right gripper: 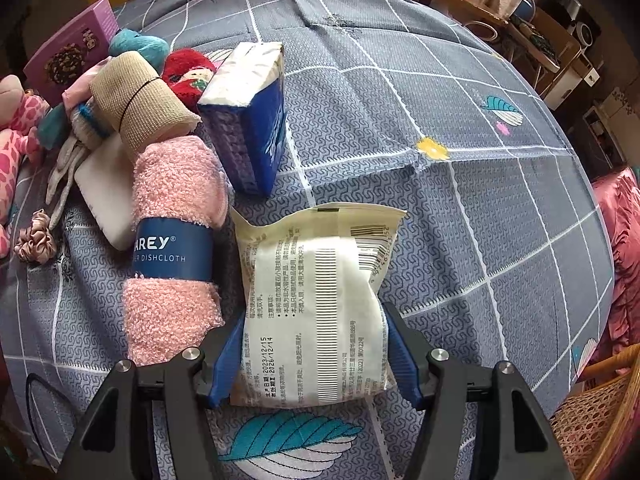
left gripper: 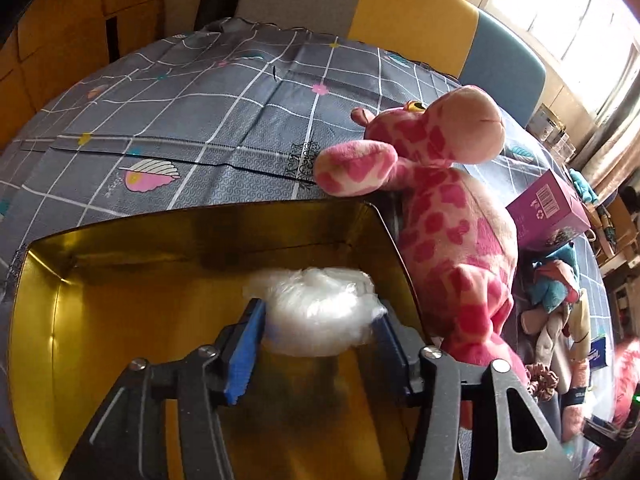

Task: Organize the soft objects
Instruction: 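Carry the bag ball into the gold tray and open the left tool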

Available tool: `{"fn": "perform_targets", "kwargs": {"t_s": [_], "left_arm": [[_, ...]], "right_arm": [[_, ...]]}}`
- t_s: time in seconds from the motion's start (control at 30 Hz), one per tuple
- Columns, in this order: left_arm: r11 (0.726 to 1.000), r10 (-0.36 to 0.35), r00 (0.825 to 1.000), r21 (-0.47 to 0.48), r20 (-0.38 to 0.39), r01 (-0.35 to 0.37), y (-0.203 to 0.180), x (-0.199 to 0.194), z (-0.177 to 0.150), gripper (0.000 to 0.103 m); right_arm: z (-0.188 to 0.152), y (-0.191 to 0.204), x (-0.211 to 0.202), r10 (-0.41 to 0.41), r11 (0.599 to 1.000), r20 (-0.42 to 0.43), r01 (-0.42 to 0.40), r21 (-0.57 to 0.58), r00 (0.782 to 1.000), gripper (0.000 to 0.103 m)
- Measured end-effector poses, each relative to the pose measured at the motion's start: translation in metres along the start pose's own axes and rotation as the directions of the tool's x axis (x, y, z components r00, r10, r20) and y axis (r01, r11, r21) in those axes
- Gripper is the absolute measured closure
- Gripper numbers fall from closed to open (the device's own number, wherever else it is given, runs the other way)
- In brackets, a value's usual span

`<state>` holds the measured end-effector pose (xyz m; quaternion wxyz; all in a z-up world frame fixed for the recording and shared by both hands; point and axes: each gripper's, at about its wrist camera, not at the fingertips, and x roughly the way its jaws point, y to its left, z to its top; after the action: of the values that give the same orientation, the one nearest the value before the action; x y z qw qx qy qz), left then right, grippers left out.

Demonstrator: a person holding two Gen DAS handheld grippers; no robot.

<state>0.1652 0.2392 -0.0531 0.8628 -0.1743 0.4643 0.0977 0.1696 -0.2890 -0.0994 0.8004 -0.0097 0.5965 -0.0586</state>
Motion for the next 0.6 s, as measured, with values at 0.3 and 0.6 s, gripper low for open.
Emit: {"fn": "perform_targets", "kwargs": {"t_s": [0.3,0.6], "left_arm": [[0.996,0.067,0.993,0.047,0.094,-0.072,0.002,-0.06,-0.041,0.028],[0.99,0.128,0.965,0.037,0.23,-0.14,0.003,-0.133,-0.1,0.019]], "right_arm": [[0.0,0.002,-0.001,-0.005,1.0,0.004,0.005,-0.008,1.0,0.039],[-0.002,0.01,-0.01,-0.033,0.999,0.042,0.034,-0.024,0.999,0.042]]}}
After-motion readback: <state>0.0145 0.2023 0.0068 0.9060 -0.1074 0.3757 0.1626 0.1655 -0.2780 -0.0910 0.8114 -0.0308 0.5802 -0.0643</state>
